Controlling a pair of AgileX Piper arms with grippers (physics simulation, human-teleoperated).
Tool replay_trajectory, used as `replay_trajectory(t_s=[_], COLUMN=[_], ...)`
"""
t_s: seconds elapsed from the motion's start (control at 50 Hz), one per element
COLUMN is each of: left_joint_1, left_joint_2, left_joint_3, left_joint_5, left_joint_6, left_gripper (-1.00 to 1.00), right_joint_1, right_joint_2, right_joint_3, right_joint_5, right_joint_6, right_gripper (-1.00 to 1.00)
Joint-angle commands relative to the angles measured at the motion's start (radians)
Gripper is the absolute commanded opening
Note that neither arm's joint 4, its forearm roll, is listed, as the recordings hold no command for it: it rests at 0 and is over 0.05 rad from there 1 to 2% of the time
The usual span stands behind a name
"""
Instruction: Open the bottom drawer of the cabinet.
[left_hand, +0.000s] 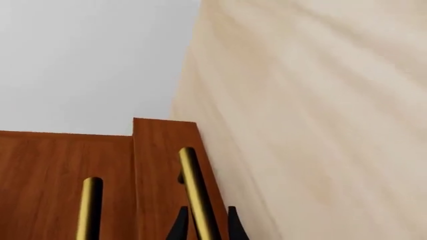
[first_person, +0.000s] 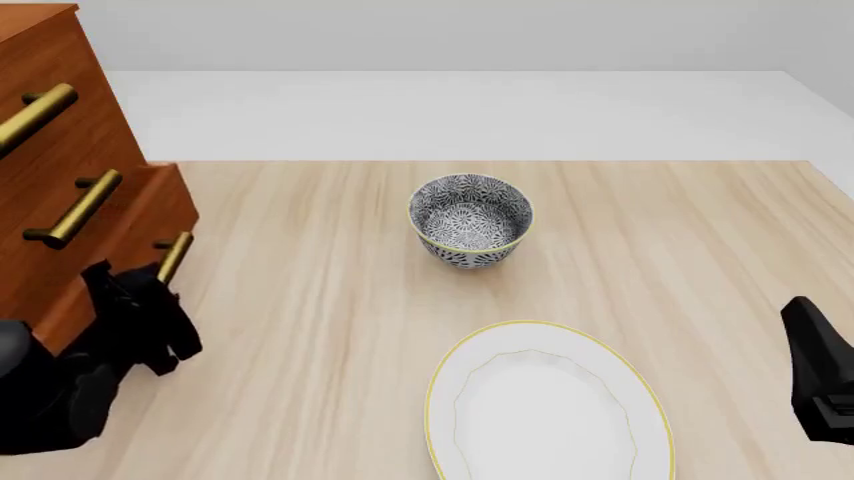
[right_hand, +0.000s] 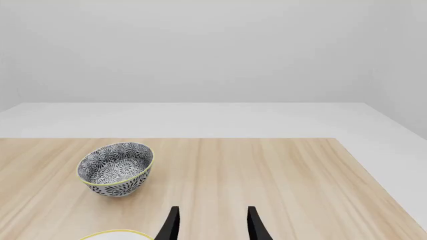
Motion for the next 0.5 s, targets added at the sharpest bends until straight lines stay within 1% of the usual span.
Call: replay_trajectory(t_s=[0.02, 0.18, 0.24, 0.5], left_joint_1=[-0.124, -0.188, -0.208, -0.282], left_joint_2=[0.112, 0.116, 0.138, 0.124], left_joint_3=[-0.087, -0.093, -0.104, -0.091], left_joint_5=[0.000, 0.000, 0.000, 0.000], left_joint_6=[0.001, -0.011, -0.017, -0.039], left_gripper=[-1.00, -1.00, -1.00, -1.00], right_joint_1=[0.000, 0.000, 0.000, 0.000], right_joint_2=[0.000, 0.000, 0.000, 0.000], right_joint_3=[0.000, 0.000, 0.000, 0.000], right_joint_5=[0.000, 0.000, 0.000, 0.000], right_joint_6=[0.000, 0.000, 0.000, 0.000], right_gripper=[1.00, 1.00, 1.00, 1.00])
